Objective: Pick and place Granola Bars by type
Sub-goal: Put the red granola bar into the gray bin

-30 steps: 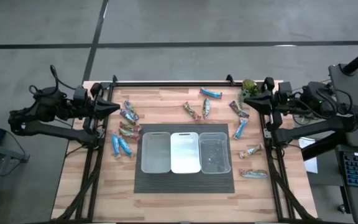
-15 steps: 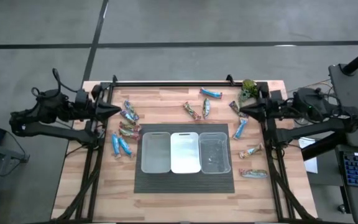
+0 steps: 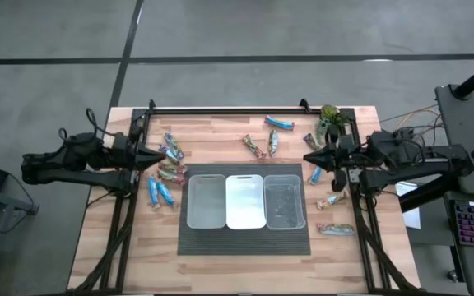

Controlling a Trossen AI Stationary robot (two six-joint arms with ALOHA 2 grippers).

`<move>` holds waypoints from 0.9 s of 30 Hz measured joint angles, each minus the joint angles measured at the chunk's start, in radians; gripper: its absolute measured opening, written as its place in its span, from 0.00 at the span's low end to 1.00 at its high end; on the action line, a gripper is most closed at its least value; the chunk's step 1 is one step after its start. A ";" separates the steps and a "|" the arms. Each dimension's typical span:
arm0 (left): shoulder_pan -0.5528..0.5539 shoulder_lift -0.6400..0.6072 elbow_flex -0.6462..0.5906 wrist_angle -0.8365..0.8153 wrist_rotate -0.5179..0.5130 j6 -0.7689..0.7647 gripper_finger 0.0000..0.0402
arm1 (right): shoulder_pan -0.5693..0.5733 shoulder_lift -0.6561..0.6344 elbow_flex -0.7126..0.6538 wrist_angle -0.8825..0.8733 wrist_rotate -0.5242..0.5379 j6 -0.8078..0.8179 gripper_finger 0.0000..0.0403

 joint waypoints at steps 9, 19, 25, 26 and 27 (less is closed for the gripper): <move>0.000 -0.191 -0.205 0.076 -0.036 0.037 0.00 | 0.000 0.000 -0.040 0.062 0.002 0.025 0.02; 0.000 -0.265 -0.311 0.101 -0.034 0.054 0.00 | 0.000 -0.001 -0.046 0.060 0.035 -0.032 0.02; 0.000 -0.276 -0.377 0.104 -0.034 0.054 0.00 | 0.000 -0.001 -0.058 0.058 0.052 -0.028 0.02; 0.000 -0.278 -0.389 0.105 -0.034 0.053 0.00 | 0.000 -0.002 -0.058 0.059 0.052 -0.028 0.02; 0.000 -0.280 -0.398 0.110 -0.033 0.052 0.00 | 0.000 -0.005 -0.058 0.058 0.053 -0.028 0.02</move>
